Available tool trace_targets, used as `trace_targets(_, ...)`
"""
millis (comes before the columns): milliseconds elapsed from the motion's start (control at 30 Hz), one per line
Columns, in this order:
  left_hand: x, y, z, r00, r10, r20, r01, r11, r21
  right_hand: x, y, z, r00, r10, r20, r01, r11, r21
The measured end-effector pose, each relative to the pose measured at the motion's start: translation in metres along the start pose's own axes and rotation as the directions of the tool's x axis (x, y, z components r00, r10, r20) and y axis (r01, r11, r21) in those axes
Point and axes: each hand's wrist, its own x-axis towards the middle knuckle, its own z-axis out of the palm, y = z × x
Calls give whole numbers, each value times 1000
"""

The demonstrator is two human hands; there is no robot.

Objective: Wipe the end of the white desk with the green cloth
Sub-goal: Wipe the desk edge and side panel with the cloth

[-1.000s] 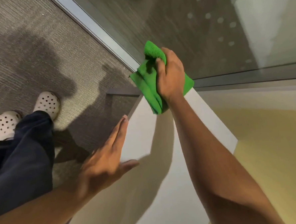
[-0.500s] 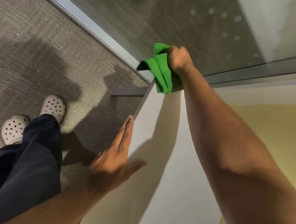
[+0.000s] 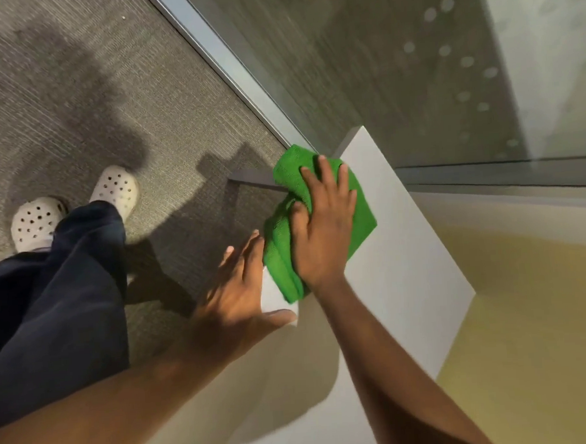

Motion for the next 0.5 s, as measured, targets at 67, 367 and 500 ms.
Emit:
trace_targets(67, 0, 1, 1, 999, -33, -27, 33, 999, -24, -2, -4, 2, 999, 32, -1, -32, 999, -31)
trace_targets(367, 2, 5, -6, 999, -41, 9, 40, 994, 97, 61, 8, -21, 996, 86, -18, -86, 996, -4)
trace_targets(500, 0, 12, -33, 983, -55, 174, 6, 963, 270, 49, -6, -29, 989, 146, 22, -147, 989, 26)
